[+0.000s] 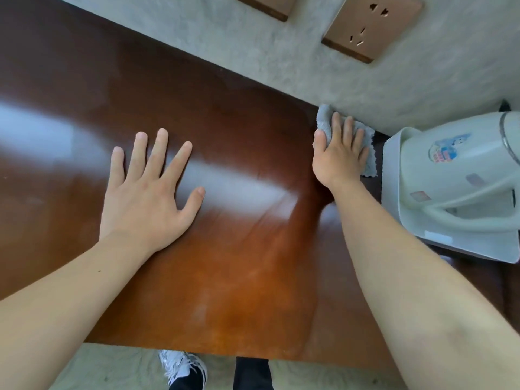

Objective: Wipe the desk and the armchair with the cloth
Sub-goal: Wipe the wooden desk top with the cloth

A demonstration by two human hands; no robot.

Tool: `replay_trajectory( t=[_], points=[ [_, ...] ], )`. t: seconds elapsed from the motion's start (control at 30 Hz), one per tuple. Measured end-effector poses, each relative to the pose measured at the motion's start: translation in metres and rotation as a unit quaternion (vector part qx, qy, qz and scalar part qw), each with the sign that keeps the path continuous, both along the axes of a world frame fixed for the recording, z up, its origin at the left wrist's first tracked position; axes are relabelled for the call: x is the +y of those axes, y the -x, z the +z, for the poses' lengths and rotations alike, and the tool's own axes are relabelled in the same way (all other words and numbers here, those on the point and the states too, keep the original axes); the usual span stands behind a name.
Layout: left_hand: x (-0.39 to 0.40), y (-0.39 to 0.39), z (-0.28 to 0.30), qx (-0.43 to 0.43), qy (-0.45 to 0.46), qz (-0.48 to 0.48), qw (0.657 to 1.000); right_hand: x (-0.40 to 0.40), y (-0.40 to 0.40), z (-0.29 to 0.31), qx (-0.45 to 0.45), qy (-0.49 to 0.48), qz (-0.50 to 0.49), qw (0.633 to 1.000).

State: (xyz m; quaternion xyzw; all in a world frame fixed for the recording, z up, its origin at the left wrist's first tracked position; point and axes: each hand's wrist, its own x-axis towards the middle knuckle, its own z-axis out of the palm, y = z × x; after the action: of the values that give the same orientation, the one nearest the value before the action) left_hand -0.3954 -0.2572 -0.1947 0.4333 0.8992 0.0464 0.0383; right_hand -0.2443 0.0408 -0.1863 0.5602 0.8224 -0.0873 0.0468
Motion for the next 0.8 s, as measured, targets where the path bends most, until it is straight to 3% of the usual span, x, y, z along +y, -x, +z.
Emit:
replay_trajectory(
  t=[0.17, 0.3, 0.53, 0.63, 0.8],
  points=[
    [0.001, 0.001, 0.000, 0.002, -0.006, -0.004, 1.000, -0.015, -0.007, 0.002, -0.003, -0.023, 0.047, 0.999],
    [0.001, -0.001, 0.002, 0.003, -0.007, -0.004, 1.000, -0.104, -0.056, 0.006, 0.004, -0.030, 0.106, 0.994],
    [0.001, 0.002, -0.007, 0.021, -0.023, -0.008, 0.999, -0.262, -0.170, 0.003, -0.012, 0.003, 0.090, 0.996],
    [0.000, 0.002, -0.008, 0.021, -0.026, -0.009, 0.999, -0.237, -0.159, 0.005, -0.011, 0.021, 0.091, 0.996],
    [0.000, 0.002, -0.006, 0.022, -0.018, -0.003, 1.000, -0.119, -0.078, 0.003, 0.009, -0.022, 0.036, 0.999]
  ],
)
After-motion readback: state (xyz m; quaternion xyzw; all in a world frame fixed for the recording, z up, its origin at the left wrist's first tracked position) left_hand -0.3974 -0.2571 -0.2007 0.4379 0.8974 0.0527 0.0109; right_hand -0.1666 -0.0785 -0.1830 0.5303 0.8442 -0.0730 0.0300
